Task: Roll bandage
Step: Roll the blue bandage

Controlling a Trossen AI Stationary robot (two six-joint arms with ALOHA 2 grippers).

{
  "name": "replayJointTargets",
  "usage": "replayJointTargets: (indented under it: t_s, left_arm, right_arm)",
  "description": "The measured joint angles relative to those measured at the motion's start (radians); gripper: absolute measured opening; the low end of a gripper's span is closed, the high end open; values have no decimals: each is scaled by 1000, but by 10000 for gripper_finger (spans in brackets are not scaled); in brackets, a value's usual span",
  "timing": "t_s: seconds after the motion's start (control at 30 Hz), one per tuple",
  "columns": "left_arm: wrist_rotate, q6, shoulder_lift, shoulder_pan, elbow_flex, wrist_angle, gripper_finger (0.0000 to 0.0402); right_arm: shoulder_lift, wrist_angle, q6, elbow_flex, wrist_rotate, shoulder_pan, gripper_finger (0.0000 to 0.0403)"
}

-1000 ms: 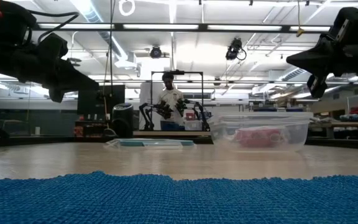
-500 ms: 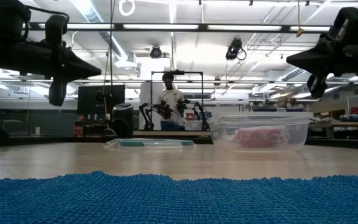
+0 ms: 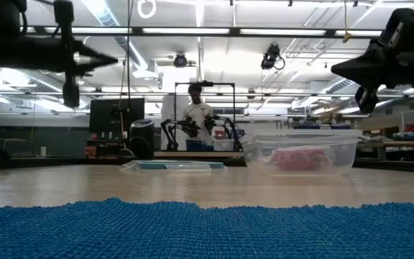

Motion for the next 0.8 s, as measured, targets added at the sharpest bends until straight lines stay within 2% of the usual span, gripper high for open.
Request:
replayJointTargets:
  t_s: [0.2, 0.4, 0.57, 0.8]
  left_arm:
    - [-1, 141, 16, 0, 118, -2, 1]
    - [0, 217, 85, 0, 247, 0, 1]
    - [22, 280, 158, 0, 351, -7, 1]
    - [38, 366, 289, 0, 502, -11, 1]
  right_arm:
    - [0, 0, 0, 0, 0, 0, 8]
    - [1, 31, -2, 0, 3, 0, 8]
    - [0, 146, 119, 0, 107, 0, 8]
    - [0, 328, 246, 11, 189, 0, 8]
